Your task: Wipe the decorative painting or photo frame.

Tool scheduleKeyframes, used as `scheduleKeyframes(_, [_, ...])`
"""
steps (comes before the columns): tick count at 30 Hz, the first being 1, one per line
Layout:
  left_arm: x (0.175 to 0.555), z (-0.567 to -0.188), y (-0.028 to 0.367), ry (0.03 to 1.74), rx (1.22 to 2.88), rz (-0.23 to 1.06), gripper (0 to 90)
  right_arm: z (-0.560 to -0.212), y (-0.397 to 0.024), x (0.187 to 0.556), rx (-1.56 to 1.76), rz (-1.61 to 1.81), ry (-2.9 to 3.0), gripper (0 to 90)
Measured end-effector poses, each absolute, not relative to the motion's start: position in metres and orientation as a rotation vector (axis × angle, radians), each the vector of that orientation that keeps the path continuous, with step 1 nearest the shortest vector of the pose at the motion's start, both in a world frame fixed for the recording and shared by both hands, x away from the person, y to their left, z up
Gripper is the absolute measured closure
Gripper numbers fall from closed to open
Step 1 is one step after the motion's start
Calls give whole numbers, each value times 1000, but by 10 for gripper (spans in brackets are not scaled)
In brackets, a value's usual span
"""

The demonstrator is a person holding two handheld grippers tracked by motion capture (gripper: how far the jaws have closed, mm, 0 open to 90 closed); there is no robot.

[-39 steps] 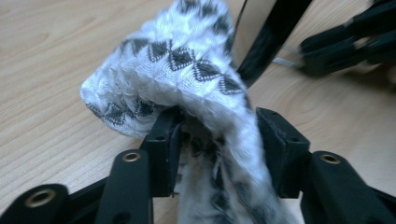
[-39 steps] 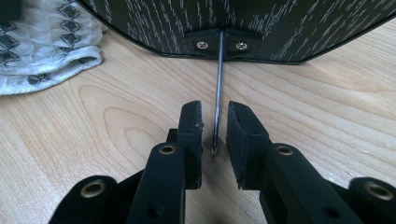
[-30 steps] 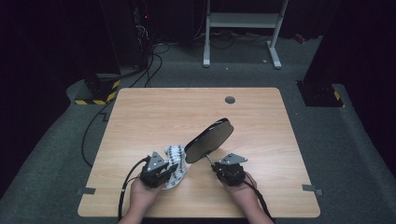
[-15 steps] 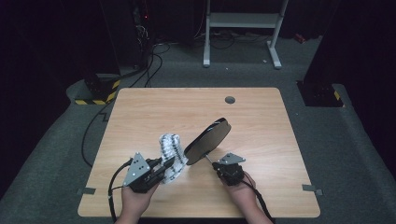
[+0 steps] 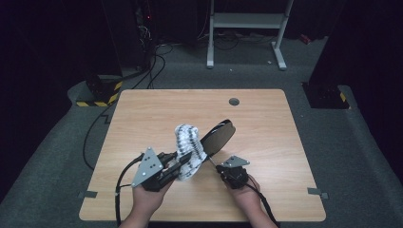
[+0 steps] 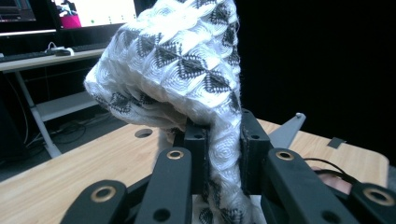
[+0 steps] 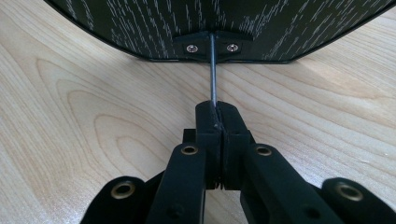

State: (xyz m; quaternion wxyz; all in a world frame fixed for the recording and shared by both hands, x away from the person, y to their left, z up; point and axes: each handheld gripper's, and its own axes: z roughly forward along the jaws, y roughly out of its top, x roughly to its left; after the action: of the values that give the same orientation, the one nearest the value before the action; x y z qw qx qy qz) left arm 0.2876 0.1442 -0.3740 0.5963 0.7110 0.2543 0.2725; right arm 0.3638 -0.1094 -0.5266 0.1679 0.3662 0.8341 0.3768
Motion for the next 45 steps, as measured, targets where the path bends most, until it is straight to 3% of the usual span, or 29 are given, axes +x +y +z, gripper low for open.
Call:
scheduleKeyframes(10, [306,-373,125,611,1692,724,779,-527,-110,364,1033,1073,2380,893])
scheduleKeyframes(27, [309,-368,124,607,1707,699,776,-527,-115,367,982,1066,2408,893])
scheduleKeyframes(45, [345,-332,79,539,1737,662,775,-527,-113,365,974,1055,2400,894])
